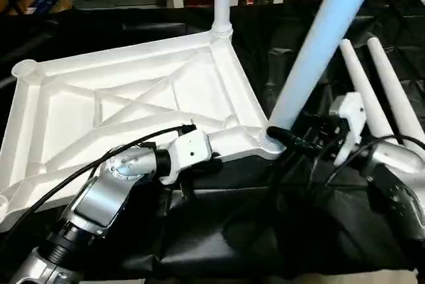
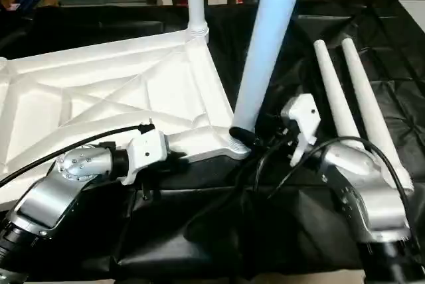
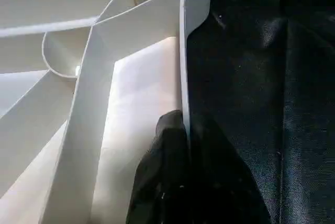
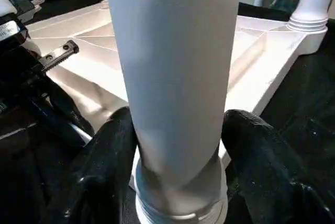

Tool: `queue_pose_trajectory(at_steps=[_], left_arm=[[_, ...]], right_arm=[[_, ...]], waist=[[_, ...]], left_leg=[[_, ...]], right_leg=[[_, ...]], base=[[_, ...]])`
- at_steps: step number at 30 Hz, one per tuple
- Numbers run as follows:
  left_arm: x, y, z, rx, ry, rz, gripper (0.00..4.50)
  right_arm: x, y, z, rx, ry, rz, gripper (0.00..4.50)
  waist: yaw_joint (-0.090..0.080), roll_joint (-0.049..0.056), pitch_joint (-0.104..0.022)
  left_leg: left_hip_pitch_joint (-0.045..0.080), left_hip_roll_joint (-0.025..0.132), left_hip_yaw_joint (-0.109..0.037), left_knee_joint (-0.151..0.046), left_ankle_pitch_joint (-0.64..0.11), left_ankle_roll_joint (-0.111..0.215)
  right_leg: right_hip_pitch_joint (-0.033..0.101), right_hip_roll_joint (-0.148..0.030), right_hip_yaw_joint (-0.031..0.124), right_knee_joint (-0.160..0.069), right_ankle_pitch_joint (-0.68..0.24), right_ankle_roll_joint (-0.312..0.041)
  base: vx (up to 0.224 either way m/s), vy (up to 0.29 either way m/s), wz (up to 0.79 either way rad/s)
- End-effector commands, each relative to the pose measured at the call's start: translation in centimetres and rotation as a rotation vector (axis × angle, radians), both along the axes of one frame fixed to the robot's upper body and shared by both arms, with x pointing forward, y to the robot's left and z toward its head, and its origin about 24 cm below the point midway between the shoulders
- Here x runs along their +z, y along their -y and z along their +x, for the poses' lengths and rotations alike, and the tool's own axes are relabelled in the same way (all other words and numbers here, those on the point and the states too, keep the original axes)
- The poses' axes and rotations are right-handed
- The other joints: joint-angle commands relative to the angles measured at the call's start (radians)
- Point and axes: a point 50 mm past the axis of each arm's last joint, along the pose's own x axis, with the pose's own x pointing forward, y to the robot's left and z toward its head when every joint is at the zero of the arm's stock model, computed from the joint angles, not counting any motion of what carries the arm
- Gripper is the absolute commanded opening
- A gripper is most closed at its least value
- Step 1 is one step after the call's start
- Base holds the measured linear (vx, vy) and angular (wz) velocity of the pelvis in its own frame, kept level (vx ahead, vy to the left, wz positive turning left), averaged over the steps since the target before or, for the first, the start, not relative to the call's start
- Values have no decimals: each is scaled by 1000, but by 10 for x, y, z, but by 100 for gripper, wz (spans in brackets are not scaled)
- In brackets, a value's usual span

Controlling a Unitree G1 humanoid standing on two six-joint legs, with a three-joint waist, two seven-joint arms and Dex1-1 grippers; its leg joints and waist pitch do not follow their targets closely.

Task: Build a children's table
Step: Rotate leg to tighten

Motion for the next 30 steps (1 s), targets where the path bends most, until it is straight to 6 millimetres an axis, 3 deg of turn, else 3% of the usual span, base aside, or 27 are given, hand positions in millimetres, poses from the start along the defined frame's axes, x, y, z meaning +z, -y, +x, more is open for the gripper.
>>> queue_pose_trajectory(at_steps=[1, 3, 8, 19, 25, 30], left_arm=[[-29, -5, -10, -3, -131, 55, 0], [-29, -6, -10, -3, -130, 55, 0], [-29, -7, -10, -3, -133, 56, 0], [-29, -8, -10, -5, -138, 60, 0], [-29, -8, -10, -9, -139, 62, 0], [-28, -7, -10, 5, -155, 43, 0]], right_arm=[[2, 3, 4, -15, 17, -7, 274], [2, 2, 7, -2, 12, -2, 239], [2, 0, 10, 43, 12, -11, 202], [2, 1, 16, 102, 9, -58, 191], [0, 3, 16, 136, -13, -75, 191], [0, 2, 23, 50, -12, -41, 191]], waist=[[-4, -29, -49], [-4, -30, -47], [-9, -32, -50], [-18, -36, -49], [-17, -36, -52], [-17, -40, -49]], left_leg=[[14, 22, -6, -46, -173, 110], [15, 23, -6, -48, -196, 99], [13, 22, -7, -45, -169, 105], [14, 24, -8, -45, -188, 114], [13, 23, -6, -40, -151, 135], [14, 24, -5, -41, -167, 132]], right_leg=[[43, -23, 11, -61, -203, -239], [40, -24, 13, -64, -241, -230], [42, -22, 12, -59, -204, -236], [40, -23, 14, -60, -235, -243], [44, -22, 13, -52, -154, -269], [42, -23, 14, -56, -192, -268]], base=[[0, 0, 0], [0, 0, 0], [0, 0, 0], [0, 0, 0], [0, 0, 0], [0, 0, 0]])
